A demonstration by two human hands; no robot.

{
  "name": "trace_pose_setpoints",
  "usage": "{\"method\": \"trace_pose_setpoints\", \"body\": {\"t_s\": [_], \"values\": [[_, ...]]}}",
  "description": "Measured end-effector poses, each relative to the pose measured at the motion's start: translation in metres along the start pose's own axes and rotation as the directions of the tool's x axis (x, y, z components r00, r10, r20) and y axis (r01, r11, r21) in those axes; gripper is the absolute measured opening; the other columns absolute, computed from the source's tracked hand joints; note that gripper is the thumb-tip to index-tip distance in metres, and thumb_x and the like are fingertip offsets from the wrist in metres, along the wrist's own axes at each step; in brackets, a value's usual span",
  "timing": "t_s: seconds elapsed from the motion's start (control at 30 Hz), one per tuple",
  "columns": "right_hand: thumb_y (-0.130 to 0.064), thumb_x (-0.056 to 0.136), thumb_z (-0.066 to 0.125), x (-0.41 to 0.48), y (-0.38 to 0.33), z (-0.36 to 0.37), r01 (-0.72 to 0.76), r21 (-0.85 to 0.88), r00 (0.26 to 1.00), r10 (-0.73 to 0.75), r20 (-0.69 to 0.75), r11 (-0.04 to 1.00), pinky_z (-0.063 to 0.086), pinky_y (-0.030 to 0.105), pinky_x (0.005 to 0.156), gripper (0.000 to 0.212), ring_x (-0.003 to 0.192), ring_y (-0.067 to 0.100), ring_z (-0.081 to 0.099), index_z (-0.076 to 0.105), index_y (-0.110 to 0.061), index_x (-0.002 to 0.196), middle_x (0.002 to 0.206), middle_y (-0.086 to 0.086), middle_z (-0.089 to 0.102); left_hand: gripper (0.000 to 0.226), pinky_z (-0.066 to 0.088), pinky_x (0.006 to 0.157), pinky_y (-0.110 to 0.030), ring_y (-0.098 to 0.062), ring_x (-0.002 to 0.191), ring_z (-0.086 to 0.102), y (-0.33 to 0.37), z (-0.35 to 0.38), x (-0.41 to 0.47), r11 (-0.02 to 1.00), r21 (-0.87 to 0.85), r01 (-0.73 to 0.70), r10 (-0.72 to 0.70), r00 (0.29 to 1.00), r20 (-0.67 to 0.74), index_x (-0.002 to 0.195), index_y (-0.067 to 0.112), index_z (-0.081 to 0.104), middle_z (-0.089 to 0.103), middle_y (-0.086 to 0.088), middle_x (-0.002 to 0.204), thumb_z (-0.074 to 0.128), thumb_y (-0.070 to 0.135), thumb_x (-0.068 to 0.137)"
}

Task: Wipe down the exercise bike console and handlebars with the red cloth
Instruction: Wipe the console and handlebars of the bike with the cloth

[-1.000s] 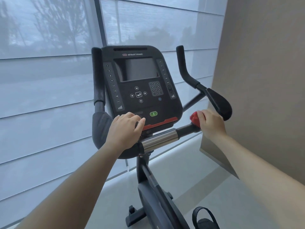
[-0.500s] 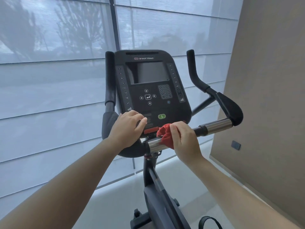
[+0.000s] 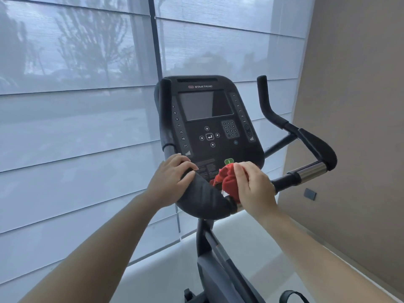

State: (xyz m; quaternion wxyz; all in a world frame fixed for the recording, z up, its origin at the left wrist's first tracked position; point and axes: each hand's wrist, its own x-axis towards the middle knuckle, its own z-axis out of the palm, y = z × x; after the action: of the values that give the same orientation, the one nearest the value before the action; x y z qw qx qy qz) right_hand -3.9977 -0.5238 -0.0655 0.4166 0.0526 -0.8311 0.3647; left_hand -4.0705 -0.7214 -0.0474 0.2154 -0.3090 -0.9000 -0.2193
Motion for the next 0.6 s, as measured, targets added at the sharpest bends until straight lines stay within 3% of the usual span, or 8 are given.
{"method": "trace_pose_setpoints", "body": {"t_s": [0.1, 0.17, 0.23, 0.37, 0.47, 0.6], "values": [[-0.033, 0.097, 0.035, -0.007, -0.027, 0.017, 0.017, -0.021, 0.998, -0.016, 0.065, 1.0, 0.049, 0.032, 0.079, 0.034, 0.084, 0.017, 0.059, 0.062, -0.013, 0.093, 0.09, -0.001, 0.064, 0.049, 0.023, 0.112, -0.034, -0.013, 0.134, 0.03, -0.018, -0.009, -0.003, 0.994, 0.047, -0.096, 0.093, 0.994, 0.062, 0.123, 0.027, 0.057, 0.047, 0.006, 0.134, 0.023, 0.043, 0.091], [-0.038, 0.097, 0.03, -0.021, -0.036, 0.03, 0.092, -0.236, 0.984, -0.052, 0.17, 0.968, 0.046, 0.037, 0.084, 0.04, 0.092, 0.019, 0.059, 0.063, -0.017, 0.108, 0.102, -0.001, 0.065, 0.051, 0.02, 0.114, -0.034, -0.013, 0.137, 0.024, -0.029, -0.013, -0.005, 0.986, 0.076, -0.146, 0.138, 0.985, 0.103, 0.13, 0.03, 0.05, 0.04, 0.007, 0.141, 0.018, 0.043, 0.092], [-0.042, 0.096, 0.027, -0.029, -0.037, 0.032, 0.098, -0.329, 0.978, -0.029, 0.206, 0.939, 0.046, 0.038, 0.085, 0.045, 0.095, 0.019, 0.058, 0.059, -0.02, 0.118, 0.107, -0.002, 0.064, 0.049, 0.019, 0.114, -0.031, -0.013, 0.136, 0.024, -0.034, -0.012, -0.006, 0.983, 0.03, -0.181, 0.177, 0.98, 0.095, 0.132, 0.028, 0.048, 0.04, 0.004, 0.139, 0.019, 0.04, 0.095], [-0.04, 0.097, 0.035, -0.056, -0.037, 0.029, 0.117, -0.366, 0.989, -0.076, 0.124, 0.923, 0.047, 0.039, 0.089, 0.037, 0.101, 0.018, 0.058, 0.06, -0.02, 0.116, 0.11, -0.001, 0.063, 0.034, 0.014, 0.11, -0.02, -0.015, 0.13, 0.028, -0.037, -0.005, -0.005, 0.968, -0.067, -0.24, 0.241, 0.97, 0.007, 0.127, 0.019, 0.052, 0.045, -0.001, 0.129, 0.033, 0.024, 0.1], [-0.037, 0.095, 0.039, -0.07, -0.046, 0.041, 0.107, -0.418, 0.994, -0.089, 0.061, 0.902, 0.044, 0.039, 0.093, 0.034, 0.107, 0.02, 0.057, 0.061, -0.019, 0.115, 0.113, 0.0, 0.063, 0.033, 0.012, 0.106, -0.016, -0.015, 0.128, 0.027, -0.042, -0.002, -0.004, 0.959, -0.112, -0.26, 0.26, 0.966, -0.014, 0.126, 0.017, 0.053, 0.045, -0.001, 0.126, 0.033, 0.024, 0.1], [-0.029, 0.096, 0.039, -0.051, -0.058, 0.046, 0.017, -0.348, 1.0, -0.015, 0.01, 0.937, 0.049, 0.044, 0.089, 0.031, 0.102, 0.018, 0.058, 0.063, -0.017, 0.112, 0.111, 0.0, 0.064, 0.039, 0.014, 0.105, -0.017, -0.014, 0.126, 0.028, -0.044, 0.0, -0.002, 0.95, -0.156, -0.27, 0.27, 0.963, -0.025, 0.124, 0.018, 0.054, 0.046, 0.0, 0.122, 0.029, 0.03, 0.098]]}}
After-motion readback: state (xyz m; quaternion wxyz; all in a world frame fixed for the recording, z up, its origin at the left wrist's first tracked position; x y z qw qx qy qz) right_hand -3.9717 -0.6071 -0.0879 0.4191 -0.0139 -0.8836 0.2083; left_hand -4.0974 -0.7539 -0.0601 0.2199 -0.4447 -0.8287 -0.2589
